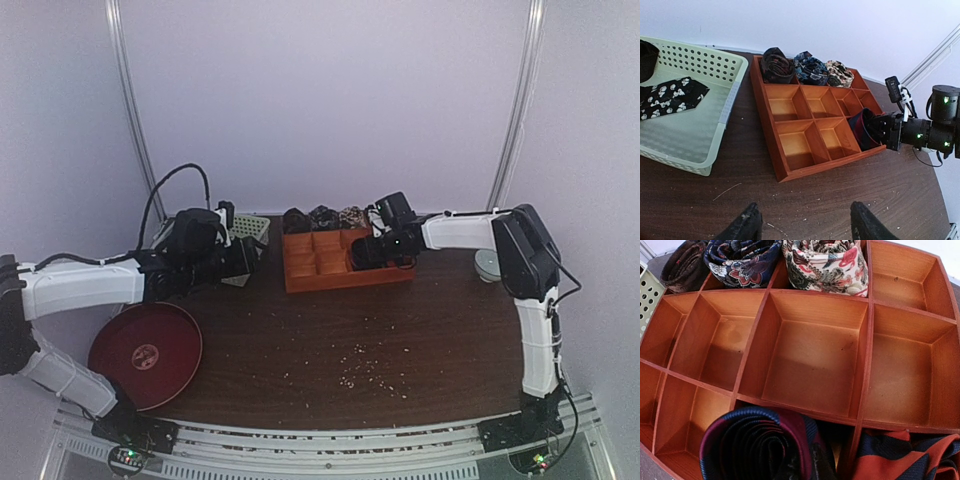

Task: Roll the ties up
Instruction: Adjust the tie in the storage box, then reset both arms

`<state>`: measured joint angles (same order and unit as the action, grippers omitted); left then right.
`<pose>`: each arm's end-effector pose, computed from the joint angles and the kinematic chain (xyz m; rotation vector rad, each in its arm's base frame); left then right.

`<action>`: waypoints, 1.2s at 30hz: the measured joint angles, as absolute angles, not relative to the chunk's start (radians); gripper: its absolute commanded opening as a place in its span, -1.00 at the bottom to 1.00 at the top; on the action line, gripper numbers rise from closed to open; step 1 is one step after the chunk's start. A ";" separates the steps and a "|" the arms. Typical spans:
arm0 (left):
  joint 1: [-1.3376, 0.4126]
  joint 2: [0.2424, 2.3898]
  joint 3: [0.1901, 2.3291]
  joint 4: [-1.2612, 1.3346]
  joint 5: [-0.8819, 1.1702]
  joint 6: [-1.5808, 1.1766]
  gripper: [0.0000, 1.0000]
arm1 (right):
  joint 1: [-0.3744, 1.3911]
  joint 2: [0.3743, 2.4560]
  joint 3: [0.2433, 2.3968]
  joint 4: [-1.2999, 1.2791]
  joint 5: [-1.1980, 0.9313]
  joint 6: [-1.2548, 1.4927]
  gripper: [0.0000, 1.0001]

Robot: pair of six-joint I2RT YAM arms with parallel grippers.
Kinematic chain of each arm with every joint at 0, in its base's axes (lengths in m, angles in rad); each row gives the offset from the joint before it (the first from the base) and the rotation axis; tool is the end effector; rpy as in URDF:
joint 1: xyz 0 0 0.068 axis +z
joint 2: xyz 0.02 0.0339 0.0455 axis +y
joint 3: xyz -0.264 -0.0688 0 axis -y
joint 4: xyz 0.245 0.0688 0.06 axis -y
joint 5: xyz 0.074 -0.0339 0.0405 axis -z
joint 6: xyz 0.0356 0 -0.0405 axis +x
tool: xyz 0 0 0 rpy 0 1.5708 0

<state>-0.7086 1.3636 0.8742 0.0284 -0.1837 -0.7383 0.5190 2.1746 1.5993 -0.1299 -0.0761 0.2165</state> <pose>0.2379 -0.1953 0.2611 -0.1509 2.0956 -0.7159 0.4254 0.2461 0.1769 -0.3895 2.2853 0.4673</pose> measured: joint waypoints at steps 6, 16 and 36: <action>-0.709 1.365 0.870 0.028 -0.184 -0.739 0.22 | 0.517 2.193 1.645 -0.179 -0.076 0.231 -0.67; -0.709 1.296 0.870 -0.019 -0.204 -0.735 0.30 | 0.519 2.143 1.662 -0.267 -0.057 0.244 0.03; -0.709 1.079 0.930 -0.242 -0.195 -0.574 0.97 | 0.641 1.326 1.042 -0.243 -0.016 0.442 1.00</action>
